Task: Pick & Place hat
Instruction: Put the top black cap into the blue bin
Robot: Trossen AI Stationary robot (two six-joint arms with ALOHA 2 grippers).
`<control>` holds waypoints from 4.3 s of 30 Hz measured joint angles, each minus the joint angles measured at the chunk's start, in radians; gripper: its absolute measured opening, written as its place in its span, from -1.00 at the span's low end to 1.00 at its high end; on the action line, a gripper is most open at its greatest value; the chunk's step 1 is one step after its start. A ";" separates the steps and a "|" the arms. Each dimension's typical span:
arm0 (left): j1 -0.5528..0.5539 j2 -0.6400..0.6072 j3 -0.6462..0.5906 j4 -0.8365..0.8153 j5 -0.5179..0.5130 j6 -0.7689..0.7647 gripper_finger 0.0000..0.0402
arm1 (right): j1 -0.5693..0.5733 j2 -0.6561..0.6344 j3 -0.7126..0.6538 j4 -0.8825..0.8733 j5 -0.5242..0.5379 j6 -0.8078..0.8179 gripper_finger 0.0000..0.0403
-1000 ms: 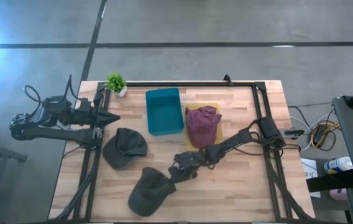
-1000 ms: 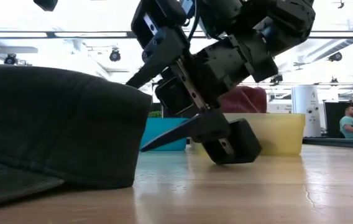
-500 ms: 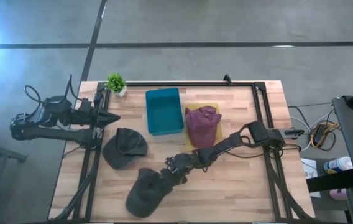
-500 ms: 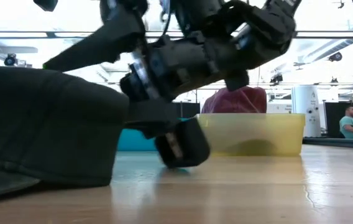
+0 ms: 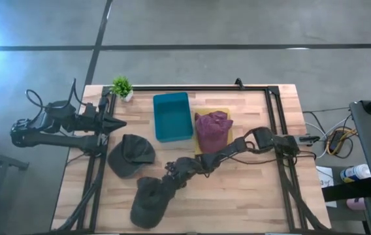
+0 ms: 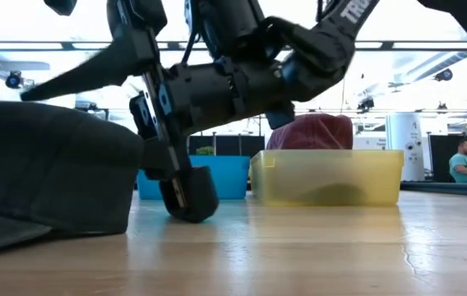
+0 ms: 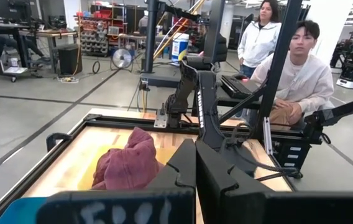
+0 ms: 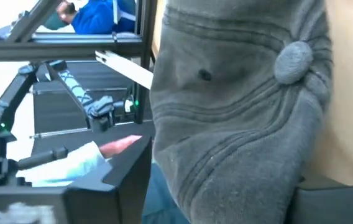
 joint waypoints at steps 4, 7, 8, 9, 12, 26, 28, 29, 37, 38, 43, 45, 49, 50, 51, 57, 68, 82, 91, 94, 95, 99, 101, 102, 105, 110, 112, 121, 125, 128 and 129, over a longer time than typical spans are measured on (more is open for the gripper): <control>0.000 0.000 0.000 0.000 0.000 0.000 -1.00 | -0.020 0.004 0.024 -0.008 -0.074 -0.089 -0.21; 0.000 0.000 0.000 0.000 0.000 0.000 -1.00 | -0.032 0.005 0.045 -0.009 -0.145 -0.160 -0.49; 0.000 0.000 0.000 0.000 0.000 0.000 -1.00 | -0.036 0.005 0.053 -0.008 -0.165 -0.184 -0.58; 0.000 0.000 0.000 0.000 0.000 0.000 -1.00 | -0.038 0.005 0.063 -0.008 -0.186 -0.206 -0.68; 0.000 0.000 0.000 0.000 0.000 0.000 -1.00 | -0.048 0.004 0.091 -0.009 -0.254 -0.263 -0.91; 0.000 0.000 0.000 0.000 0.000 0.000 -1.00 | -0.161 -0.160 0.298 -0.689 -0.457 -0.756 -0.95; 0.000 0.000 0.000 0.000 0.000 0.000 -1.00 | -0.186 -0.185 0.340 -0.777 -0.455 -0.821 -0.95; 0.000 0.000 0.000 0.000 0.000 0.000 -1.00 | -0.197 -0.192 0.359 -0.817 -0.454 -0.848 -0.95; 0.000 0.000 0.000 0.000 0.000 0.000 -1.00 | -0.310 -0.214 0.554 -1.086 -0.464 -1.035 -0.95; 0.000 0.000 0.000 0.000 0.000 0.000 -1.00 | -0.328 -0.216 0.587 -1.143 -0.465 -1.072 -0.95; 0.000 0.000 0.000 0.000 0.000 0.000 -1.00 | -0.423 -0.214 0.711 -1.400 -0.406 -1.284 -0.95; 0.000 0.000 0.000 0.000 0.000 0.000 -1.00 | -0.468 -0.209 0.738 -1.435 -0.384 -1.336 -0.95; 0.000 0.000 0.000 0.000 0.000 0.000 -1.00 | -0.553 -0.184 0.763 -1.417 -0.380 -1.375 -0.95; 0.000 0.000 0.000 0.000 0.000 0.000 -1.00 | -0.570 -0.180 0.764 -1.407 -0.379 -1.377 -0.96; 0.000 0.000 0.000 0.000 0.000 0.000 -1.00 | -0.584 -0.172 0.764 -1.405 -0.378 -1.384 -0.96; 0.000 0.000 0.000 0.000 0.000 0.000 -1.00 | -0.619 -0.113 0.756 -1.366 -0.377 -1.439 -0.96; 0.000 0.000 0.000 0.000 0.000 0.000 -1.00 | -0.638 0.024 0.803 -1.404 -0.346 -1.585 -0.96; 0.000 0.000 0.000 0.000 0.000 0.000 -1.00 | -0.668 0.047 0.802 -1.435 -0.246 -1.669 -0.96; 0.000 0.000 0.000 0.000 0.000 0.000 -1.00 | -0.668 0.047 0.758 -1.370 -0.246 -1.653 -0.93; 0.000 0.000 0.000 0.000 0.000 0.000 -1.00 | -0.668 0.047 0.727 -1.361 -0.246 -1.635 -0.83; 0.000 0.000 0.000 0.000 0.000 0.000 -1.00 | -0.668 0.047 0.713 -1.352 -0.246 -1.618 -0.78; 0.000 0.000 0.000 0.000 0.000 0.000 -1.00 | -0.669 0.047 0.669 -1.301 -0.242 -1.561 -0.55; 0.000 0.000 0.000 0.000 0.000 0.000 -1.00 | -0.663 0.046 0.666 -1.288 -0.224 -1.544 -0.44; 0.000 0.000 0.000 0.000 0.000 0.000 -1.00 | -0.658 0.045 0.666 -1.281 -0.204 -1.541 -0.40; 0.000 0.000 0.000 0.000 0.000 0.000 -1.00 | -0.640 0.037 0.686 -1.278 -0.096 -1.561 -0.30; 0.000 0.000 0.000 0.000 0.000 0.000 -1.00 | -0.628 0.033 0.725 -1.277 -0.040 -1.562 -0.18; 0.000 0.000 0.000 0.000 0.000 0.000 -1.00 | -0.625 0.027 0.738 -1.277 -0.023 -1.561 -0.14; 0.000 0.000 0.000 0.000 0.000 0.000 -1.00 | -0.623 0.010 0.750 -1.364 0.070 -1.572 -0.02; 0.000 0.000 0.000 0.000 0.000 0.000 -1.00 | -0.622 0.007 0.741 -1.382 0.068 -1.524 0.10; 0.000 0.000 0.000 0.000 0.000 0.000 -1.00 | -0.623 0.008 0.731 -1.392 0.084 -1.487 0.25; 0.000 0.000 0.000 0.000 0.000 0.000 -1.00 | -0.623 0.008 0.731 -1.392 0.107 -1.487 0.30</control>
